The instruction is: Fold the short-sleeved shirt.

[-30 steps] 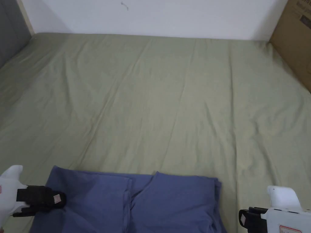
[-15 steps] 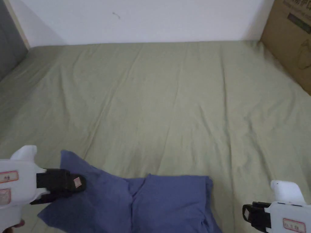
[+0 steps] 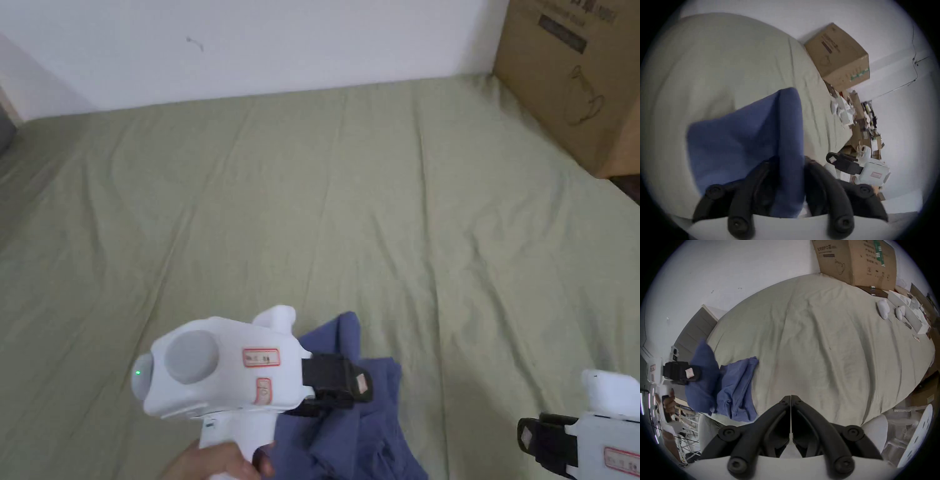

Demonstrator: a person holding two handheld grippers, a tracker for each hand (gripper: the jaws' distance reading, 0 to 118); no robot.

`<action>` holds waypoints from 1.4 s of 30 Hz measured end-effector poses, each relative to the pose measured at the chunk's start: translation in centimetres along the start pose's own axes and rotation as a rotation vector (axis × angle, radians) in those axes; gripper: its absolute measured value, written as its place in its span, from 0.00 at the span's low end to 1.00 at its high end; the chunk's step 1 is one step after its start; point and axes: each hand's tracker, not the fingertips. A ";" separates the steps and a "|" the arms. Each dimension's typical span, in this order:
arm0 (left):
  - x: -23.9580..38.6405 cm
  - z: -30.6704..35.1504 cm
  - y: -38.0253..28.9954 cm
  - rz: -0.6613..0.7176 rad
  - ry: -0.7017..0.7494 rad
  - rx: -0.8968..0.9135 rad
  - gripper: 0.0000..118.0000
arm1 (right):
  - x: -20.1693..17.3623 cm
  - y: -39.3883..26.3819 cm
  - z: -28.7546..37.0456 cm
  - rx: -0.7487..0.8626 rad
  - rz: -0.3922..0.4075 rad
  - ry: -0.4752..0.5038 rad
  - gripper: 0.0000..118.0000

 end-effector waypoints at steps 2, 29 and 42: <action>-0.3 -2.4 -0.5 0.030 -0.029 -0.069 0.76 | 0.1 0.0 -0.1 -0.005 -0.015 0.002 0.00; -2.4 -4.8 -3.9 0.001 0.067 -0.005 0.03 | 0.7 -0.3 -1.3 -0.030 -0.034 0.015 0.00; 1.5 -8.8 -3.8 -0.037 0.035 -0.099 0.03 | 2.3 -1.0 -2.4 -0.052 -0.051 0.020 0.00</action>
